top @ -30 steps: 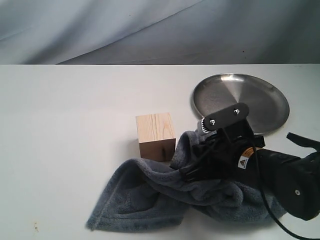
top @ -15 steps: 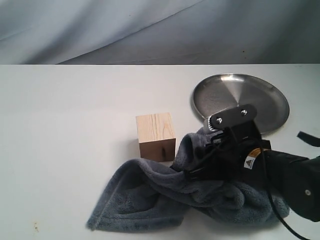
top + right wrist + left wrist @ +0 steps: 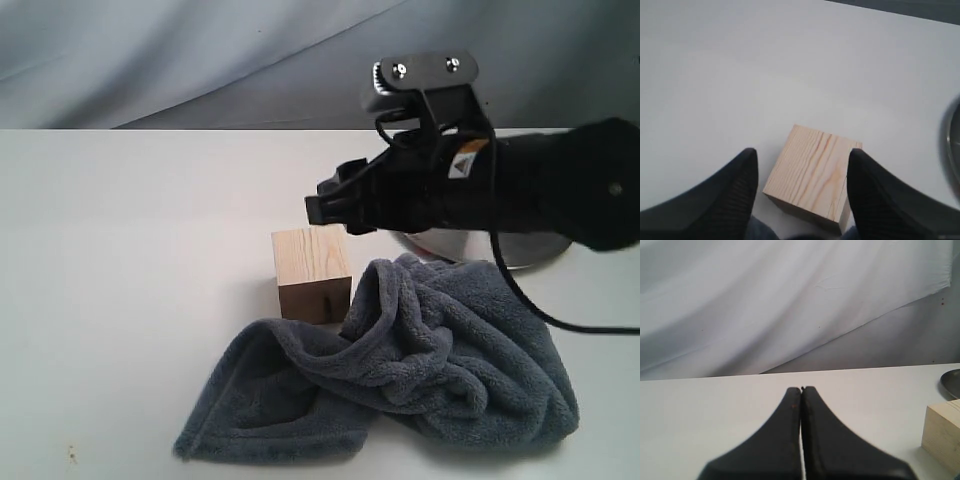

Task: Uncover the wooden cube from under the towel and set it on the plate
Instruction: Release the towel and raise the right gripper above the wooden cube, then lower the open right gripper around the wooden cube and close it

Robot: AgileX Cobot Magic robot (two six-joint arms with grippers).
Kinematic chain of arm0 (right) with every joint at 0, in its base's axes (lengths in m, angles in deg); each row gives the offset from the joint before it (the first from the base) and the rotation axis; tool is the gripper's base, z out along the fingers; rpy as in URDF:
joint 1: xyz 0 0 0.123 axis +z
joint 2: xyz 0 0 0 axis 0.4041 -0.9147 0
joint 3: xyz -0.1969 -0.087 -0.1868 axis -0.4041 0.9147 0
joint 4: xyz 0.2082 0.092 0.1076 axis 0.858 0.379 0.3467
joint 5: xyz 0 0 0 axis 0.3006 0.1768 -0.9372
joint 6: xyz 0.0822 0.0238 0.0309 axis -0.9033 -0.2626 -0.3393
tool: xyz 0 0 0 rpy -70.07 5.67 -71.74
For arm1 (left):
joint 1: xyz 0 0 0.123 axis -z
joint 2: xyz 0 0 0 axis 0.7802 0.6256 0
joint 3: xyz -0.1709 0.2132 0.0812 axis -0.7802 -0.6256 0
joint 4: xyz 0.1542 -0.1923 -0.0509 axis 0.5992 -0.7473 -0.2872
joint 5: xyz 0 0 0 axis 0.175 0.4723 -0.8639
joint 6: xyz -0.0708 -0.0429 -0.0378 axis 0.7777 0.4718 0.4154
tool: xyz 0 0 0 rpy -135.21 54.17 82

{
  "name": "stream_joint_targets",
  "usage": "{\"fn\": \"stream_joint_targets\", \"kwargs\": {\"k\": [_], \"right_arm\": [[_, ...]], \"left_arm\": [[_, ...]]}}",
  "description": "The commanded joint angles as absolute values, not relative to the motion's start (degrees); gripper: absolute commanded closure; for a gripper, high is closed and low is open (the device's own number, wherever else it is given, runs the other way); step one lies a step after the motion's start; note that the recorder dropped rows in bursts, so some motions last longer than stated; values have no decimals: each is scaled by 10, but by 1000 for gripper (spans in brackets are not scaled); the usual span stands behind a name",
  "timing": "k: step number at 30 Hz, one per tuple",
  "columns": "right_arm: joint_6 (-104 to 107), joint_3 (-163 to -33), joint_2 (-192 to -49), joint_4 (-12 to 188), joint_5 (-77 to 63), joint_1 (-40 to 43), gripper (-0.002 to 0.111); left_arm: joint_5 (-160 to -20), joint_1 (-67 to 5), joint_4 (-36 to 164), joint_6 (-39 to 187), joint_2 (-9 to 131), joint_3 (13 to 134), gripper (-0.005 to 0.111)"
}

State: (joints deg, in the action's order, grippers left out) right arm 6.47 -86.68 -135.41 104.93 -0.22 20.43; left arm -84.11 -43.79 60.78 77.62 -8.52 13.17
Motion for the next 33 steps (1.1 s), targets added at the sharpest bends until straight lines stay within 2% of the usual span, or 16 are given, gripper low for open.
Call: {"fn": "stream_joint_targets", "kwargs": {"k": [1, 4, 10, 15, 18, 24, 33], "right_arm": [[18, -935, -1417, 1015, 91, 188, 57], [8, -980, -1467, 999, 161, 186, 55], [11, -1065, -1536, 998, 276, 186, 35], [6, -1133, -1566, 1001, 345, 186, 34], [-14, -1161, -1579, 1004, 350, 186, 34], [-40, -1205, -1609, 1003, 355, 186, 19], [-142, -1253, -1645, 948, 359, 202, 18]], "left_arm": [[-847, -439, 606, 778, -88, 129, 107], [-847, -439, 606, 778, -88, 129, 107], [-847, -439, 606, 778, -88, 129, 107], [-847, -439, 606, 778, -88, 129, 107], [-847, -439, 606, 778, -88, 129, 107], [-847, -439, 606, 778, -88, 129, 107], [-847, -439, 606, 778, -88, 129, 107]]}}
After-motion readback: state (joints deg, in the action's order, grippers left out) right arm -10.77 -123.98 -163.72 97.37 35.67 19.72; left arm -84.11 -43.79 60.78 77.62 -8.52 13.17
